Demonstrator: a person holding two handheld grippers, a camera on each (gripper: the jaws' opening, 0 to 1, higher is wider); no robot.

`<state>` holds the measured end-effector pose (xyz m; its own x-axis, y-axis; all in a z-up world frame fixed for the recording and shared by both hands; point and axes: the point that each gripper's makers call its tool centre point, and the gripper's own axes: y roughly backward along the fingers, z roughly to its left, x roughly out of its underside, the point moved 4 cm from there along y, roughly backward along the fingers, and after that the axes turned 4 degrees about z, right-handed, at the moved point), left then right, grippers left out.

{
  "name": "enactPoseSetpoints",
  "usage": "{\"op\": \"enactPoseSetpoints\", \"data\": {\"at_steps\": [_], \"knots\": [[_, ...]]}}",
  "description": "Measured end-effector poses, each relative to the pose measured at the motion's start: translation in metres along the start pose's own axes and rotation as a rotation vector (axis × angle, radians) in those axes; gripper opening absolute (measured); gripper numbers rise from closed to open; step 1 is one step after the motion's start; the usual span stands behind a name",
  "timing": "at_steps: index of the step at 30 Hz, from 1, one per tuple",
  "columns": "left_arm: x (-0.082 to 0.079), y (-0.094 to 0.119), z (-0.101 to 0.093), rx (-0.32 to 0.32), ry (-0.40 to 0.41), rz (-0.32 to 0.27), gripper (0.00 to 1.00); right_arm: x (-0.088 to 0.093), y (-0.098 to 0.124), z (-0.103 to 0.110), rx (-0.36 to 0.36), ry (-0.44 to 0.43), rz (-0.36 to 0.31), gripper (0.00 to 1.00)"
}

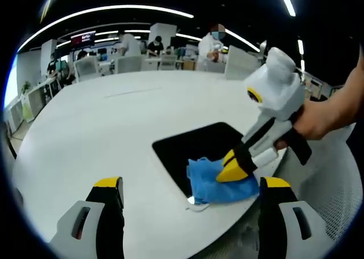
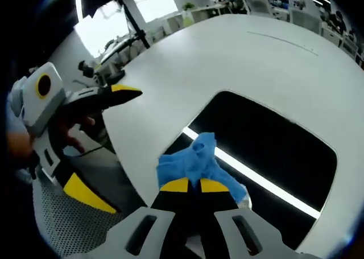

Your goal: Wipe the mirror surface with the cleaning cloth until all visible marks leave the cleaned area.

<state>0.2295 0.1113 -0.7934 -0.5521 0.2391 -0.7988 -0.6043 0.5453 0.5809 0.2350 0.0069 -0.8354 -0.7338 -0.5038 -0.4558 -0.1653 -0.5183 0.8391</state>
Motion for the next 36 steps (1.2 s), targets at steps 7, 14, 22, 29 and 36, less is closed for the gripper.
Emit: {"op": "enactPoseSetpoints", "data": {"at_steps": [7,14,22,29,36], "knots": [[0.000,0.000,0.000,0.000,0.001,-0.001,1.00,0.003,0.000,0.005,-0.018,0.013,0.010,0.00],[0.000,0.000,0.001,-0.002,0.005,0.000,1.00,0.004,0.000,0.005,-0.020,0.042,-0.001,0.00],[0.001,-0.001,0.000,0.002,-0.007,0.011,1.00,0.008,0.005,-0.001,-0.018,0.040,0.002,0.00],[0.001,-0.001,-0.001,0.001,-0.008,0.013,1.00,0.015,0.013,-0.013,-0.013,0.036,0.004,0.00],[0.001,-0.001,-0.001,0.007,-0.013,0.018,1.00,0.022,0.020,-0.025,-0.006,0.022,0.008,0.00]]}}
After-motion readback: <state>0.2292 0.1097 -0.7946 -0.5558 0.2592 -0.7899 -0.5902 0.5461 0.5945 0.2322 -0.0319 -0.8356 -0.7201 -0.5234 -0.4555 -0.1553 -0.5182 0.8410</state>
